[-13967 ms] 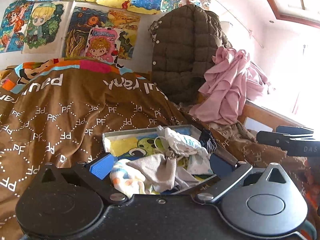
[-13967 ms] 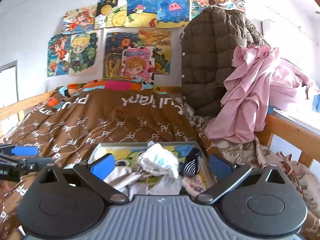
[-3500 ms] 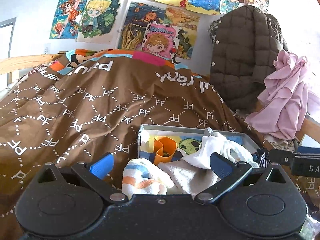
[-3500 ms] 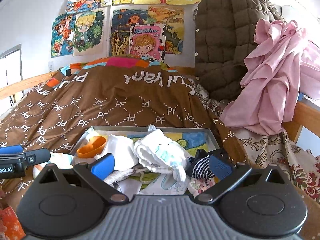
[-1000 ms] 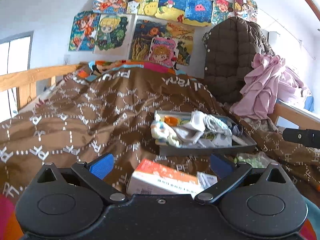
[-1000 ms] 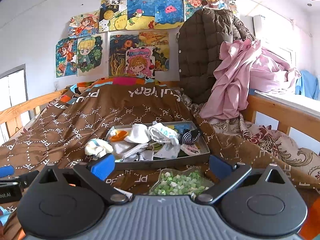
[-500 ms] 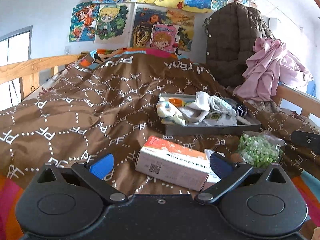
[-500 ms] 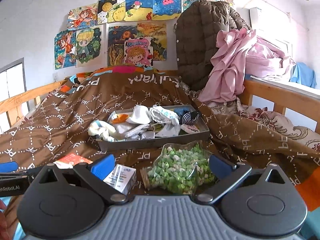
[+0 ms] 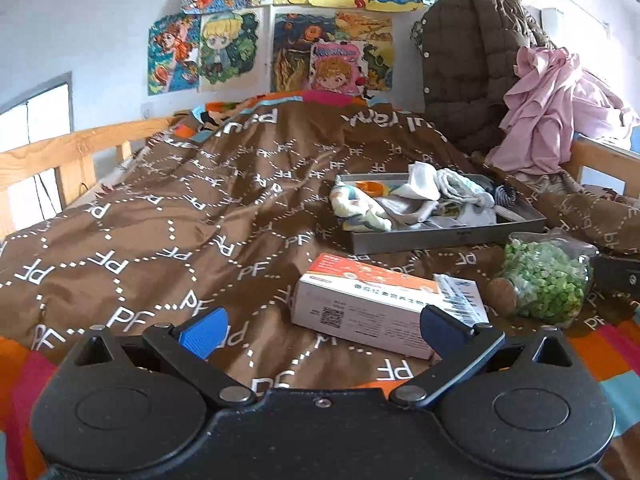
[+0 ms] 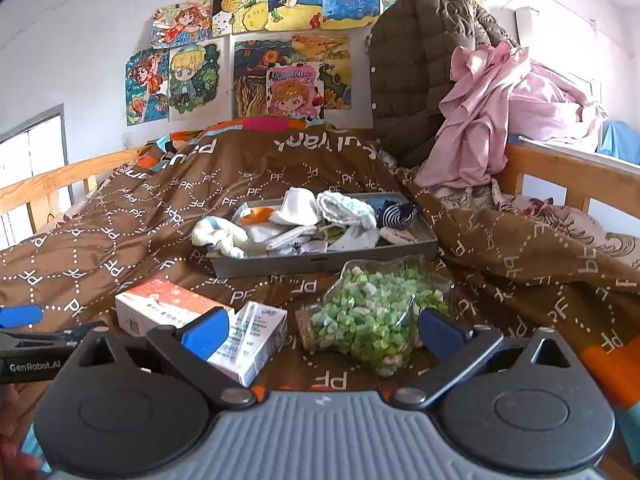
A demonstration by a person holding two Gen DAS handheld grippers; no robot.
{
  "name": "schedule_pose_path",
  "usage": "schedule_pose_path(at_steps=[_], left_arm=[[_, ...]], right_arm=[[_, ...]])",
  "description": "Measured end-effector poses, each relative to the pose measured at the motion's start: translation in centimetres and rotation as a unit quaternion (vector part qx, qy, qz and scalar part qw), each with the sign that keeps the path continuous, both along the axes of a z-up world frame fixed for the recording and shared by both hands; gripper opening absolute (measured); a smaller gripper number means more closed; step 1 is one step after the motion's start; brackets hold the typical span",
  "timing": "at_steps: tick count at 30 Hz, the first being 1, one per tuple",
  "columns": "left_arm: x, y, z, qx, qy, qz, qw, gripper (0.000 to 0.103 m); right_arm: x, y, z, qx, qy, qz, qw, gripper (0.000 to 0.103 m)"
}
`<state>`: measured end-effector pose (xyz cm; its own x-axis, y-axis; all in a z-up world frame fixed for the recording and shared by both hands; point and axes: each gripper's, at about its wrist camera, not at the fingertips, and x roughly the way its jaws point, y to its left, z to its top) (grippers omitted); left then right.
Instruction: Organize soft objects
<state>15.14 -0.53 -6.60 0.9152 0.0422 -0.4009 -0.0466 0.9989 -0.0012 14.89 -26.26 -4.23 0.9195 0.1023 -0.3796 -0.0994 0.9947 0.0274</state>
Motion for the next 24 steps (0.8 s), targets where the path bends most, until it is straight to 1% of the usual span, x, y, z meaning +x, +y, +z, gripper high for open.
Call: schedule_pose_path(at_steps=[5,11,16,24], left_arm=[[0.2,0.3,0.0,-0.015,0.009,0.004,0.9998,0.102],[-0.1,0.3,0.0,-0.019,-0.004,0.011,0.9998,0.102],[-0.3,0.3,0.2,-0.023,-0.009,0.003,0.9997,0.102],[-0.5,0.3,-0.2,-0.028,-0.002,-0.01,0.9995,0.102]], right_arm=[[-0.1,-0.3,-0.4,0.011,0.009,-0.006,1.0,0.103],[-0.2,-0.1,-0.7,0.002,0.011,-0.009,1.0,0.103],[-0.2,0.0,-1.0,-0.006,0.011,-0.013,1.0,0.103],[-0.2,-0.2,-1.2,-0.005,0.012,-0.016,1.0,0.103]])
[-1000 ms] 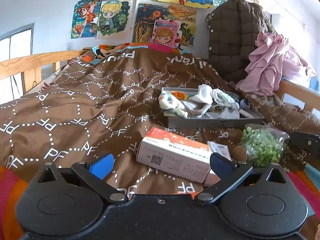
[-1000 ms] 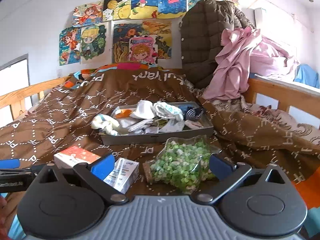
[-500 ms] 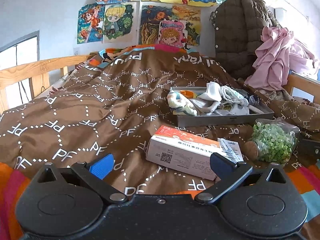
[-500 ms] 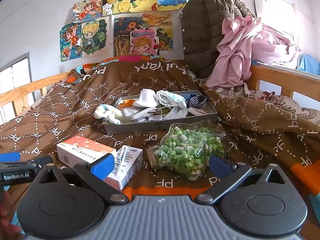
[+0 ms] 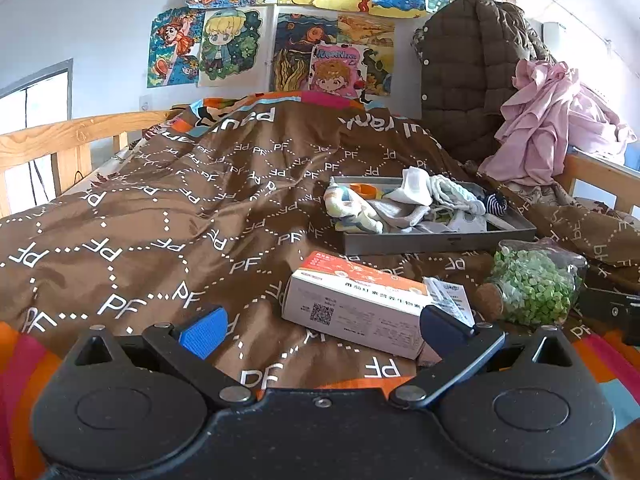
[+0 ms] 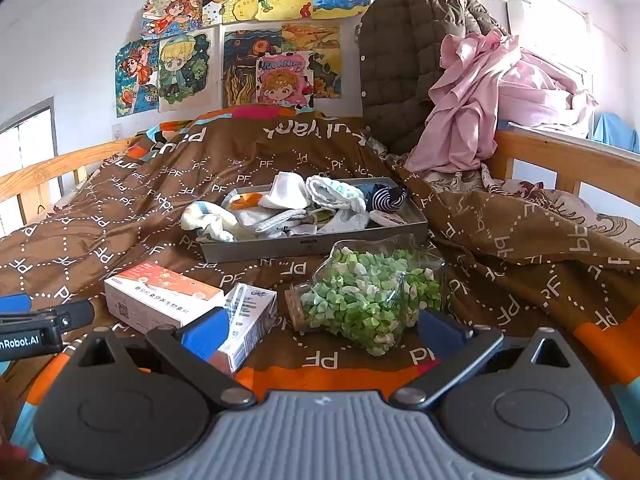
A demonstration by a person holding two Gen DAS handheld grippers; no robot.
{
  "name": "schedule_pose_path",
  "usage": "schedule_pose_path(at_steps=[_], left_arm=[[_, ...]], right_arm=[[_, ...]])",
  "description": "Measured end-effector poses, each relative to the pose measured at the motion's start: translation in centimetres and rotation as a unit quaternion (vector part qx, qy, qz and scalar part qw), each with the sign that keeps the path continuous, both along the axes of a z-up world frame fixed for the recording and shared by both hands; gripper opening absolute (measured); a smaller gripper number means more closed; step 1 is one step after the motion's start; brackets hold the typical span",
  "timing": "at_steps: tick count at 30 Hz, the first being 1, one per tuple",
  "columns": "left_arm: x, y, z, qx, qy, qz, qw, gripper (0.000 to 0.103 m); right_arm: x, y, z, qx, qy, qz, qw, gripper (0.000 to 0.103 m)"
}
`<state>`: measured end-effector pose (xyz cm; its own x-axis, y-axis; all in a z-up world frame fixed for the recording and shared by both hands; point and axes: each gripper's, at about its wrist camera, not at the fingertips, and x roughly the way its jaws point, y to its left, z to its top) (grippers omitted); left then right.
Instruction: Organize soft objects
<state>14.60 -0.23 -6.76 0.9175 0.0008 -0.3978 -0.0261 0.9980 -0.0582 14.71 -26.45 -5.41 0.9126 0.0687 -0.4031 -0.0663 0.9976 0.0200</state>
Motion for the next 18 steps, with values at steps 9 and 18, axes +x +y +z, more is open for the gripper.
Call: schedule_pose_path(at_steps=[9,18], left_arm=[[-0.3,-0.1,-0.9,0.002,0.015,-0.024,0.9996,0.102],[-0.2,-0.3,-1.7,0.018,0.039,-0.018,0.9989,0.102]], right_arm=[[-0.1,0.3,-0.7,-0.006,0.013,0.001,1.0,0.103],[0.3,0.3,-1.4,0.001,0.036,-0.002,0.999,0.103]])
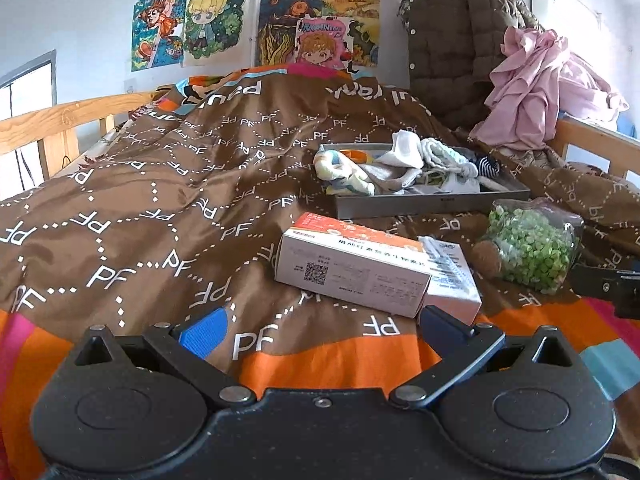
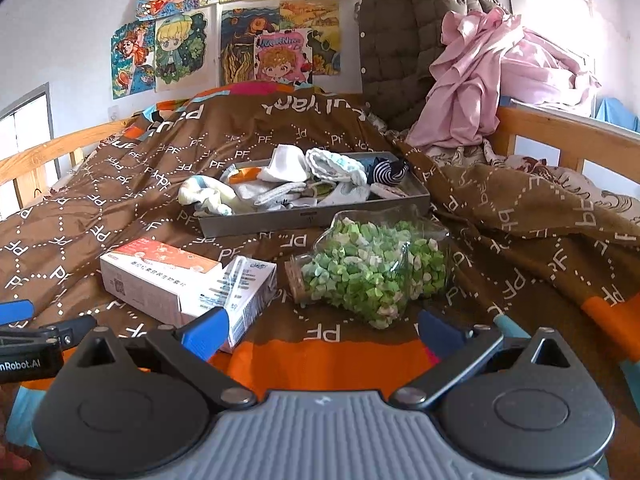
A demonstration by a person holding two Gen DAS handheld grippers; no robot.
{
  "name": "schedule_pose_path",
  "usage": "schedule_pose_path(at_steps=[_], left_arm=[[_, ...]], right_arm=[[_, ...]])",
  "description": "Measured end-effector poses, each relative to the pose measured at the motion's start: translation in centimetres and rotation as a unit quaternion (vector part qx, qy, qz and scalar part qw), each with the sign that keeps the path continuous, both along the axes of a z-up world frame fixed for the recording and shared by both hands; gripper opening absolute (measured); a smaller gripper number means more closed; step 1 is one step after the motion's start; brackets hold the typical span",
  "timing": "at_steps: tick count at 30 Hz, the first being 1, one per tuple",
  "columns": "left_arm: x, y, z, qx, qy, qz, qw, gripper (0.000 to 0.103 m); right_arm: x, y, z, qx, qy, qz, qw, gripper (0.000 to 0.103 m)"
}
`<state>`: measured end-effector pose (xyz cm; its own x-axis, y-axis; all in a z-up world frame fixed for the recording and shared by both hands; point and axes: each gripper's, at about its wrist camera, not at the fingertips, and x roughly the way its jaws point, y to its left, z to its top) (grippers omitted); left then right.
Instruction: Organize soft objects
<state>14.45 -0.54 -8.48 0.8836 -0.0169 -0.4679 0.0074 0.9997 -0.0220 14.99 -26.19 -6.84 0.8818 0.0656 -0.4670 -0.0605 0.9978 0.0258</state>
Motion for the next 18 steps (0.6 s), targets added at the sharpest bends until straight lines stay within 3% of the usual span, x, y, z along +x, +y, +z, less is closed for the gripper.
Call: schedule_pose_path(at_steps=[18], left_arm=[[0.18,-0.64,-0.23,0.016,0.026,0.007,0.9995,0.102]], right_arm=[[0.27,0.07,-0.62,0.001,0.014,-0.004,1.0,0.103]])
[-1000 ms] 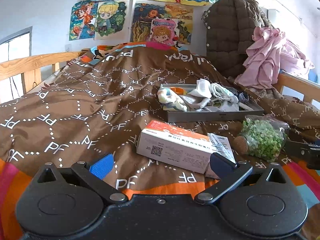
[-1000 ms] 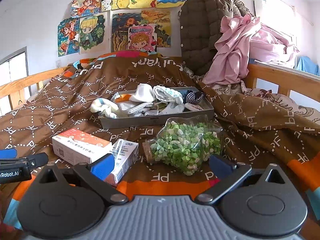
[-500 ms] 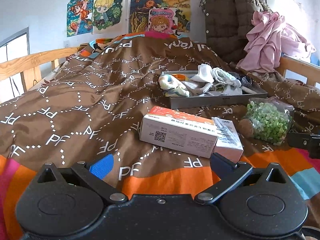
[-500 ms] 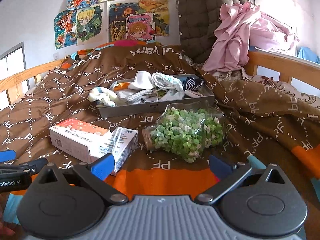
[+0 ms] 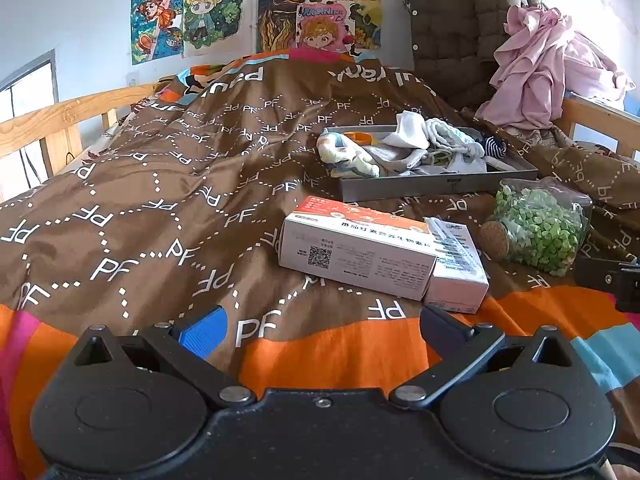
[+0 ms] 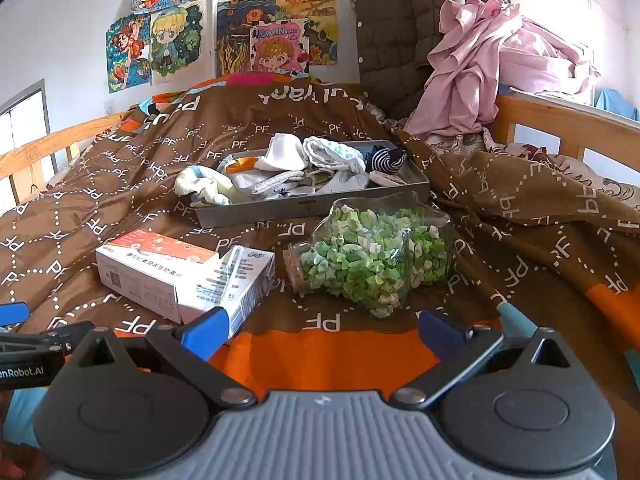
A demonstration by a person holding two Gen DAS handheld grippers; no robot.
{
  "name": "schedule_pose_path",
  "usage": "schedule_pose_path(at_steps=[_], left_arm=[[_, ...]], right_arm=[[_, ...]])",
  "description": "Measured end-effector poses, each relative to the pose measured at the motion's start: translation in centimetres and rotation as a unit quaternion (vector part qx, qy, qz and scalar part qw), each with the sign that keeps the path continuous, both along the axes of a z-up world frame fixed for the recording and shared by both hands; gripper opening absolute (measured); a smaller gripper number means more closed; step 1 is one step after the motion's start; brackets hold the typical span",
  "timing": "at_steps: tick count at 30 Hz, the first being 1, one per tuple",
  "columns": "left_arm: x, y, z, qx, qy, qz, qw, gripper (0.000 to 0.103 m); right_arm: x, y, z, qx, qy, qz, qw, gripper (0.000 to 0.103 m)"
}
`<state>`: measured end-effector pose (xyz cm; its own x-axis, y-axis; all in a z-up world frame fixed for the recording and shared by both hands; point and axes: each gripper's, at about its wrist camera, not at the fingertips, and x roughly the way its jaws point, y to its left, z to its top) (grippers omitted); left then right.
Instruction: Organize soft objects
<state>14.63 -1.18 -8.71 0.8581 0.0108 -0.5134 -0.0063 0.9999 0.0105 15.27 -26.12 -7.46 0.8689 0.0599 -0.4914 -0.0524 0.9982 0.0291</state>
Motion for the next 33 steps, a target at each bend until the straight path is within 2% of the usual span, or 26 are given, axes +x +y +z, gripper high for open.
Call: schedule_pose_path(at_steps=[33], left_arm=[[-0.02,-0.1,-0.02,-0.003,0.002,-0.003,1.0,0.102]], right_arm=[[0.01,0.13,-0.03,-0.001,0.003,0.001,1.0,0.103]])
